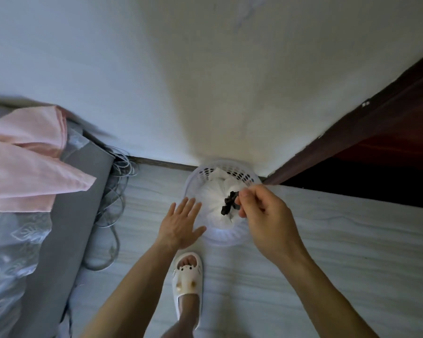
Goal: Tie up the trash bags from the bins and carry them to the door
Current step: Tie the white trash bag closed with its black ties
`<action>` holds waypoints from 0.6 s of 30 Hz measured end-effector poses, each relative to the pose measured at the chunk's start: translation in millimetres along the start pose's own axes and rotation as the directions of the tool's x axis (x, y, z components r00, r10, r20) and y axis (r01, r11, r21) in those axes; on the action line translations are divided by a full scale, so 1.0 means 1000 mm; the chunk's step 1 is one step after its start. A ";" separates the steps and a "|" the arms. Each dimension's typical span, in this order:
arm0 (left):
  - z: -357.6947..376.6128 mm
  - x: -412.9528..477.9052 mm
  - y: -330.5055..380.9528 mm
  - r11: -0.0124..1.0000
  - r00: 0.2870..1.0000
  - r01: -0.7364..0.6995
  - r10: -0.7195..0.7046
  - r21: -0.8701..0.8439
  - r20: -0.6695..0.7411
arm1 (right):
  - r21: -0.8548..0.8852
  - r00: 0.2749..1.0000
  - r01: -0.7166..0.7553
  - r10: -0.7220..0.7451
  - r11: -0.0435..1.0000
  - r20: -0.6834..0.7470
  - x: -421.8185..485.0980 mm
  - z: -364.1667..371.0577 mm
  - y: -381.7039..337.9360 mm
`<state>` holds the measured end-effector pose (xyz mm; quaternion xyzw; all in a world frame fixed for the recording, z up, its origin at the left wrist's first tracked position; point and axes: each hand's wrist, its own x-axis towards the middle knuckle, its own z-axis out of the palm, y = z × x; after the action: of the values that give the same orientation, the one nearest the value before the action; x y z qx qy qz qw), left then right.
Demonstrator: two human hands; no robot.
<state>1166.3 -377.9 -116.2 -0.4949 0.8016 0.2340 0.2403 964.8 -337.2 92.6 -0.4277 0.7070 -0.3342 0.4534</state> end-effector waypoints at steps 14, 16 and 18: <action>-0.186 -0.146 0.034 0.945 0.985 0.162 -0.136 -0.284 0.109 | -0.120 0.936 -0.348 0.352 0.930 0.014 -0.053 -0.037 -0.091; -0.191 -0.148 0.038 0.936 0.984 0.165 -0.134 -0.312 0.117 | -0.126 0.938 -0.343 0.346 0.931 -0.003 -0.052 -0.035 -0.099; -0.183 -0.144 0.042 0.921 0.981 0.177 -0.139 -0.346 0.132 | -0.116 0.939 -0.343 0.343 0.932 -0.028 -0.052 -0.033 -0.094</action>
<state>1156.9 -375.0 120.3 -0.5804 0.6896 0.3806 0.2066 974.2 -325.5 203.8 -0.3229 0.7911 -0.2086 0.4758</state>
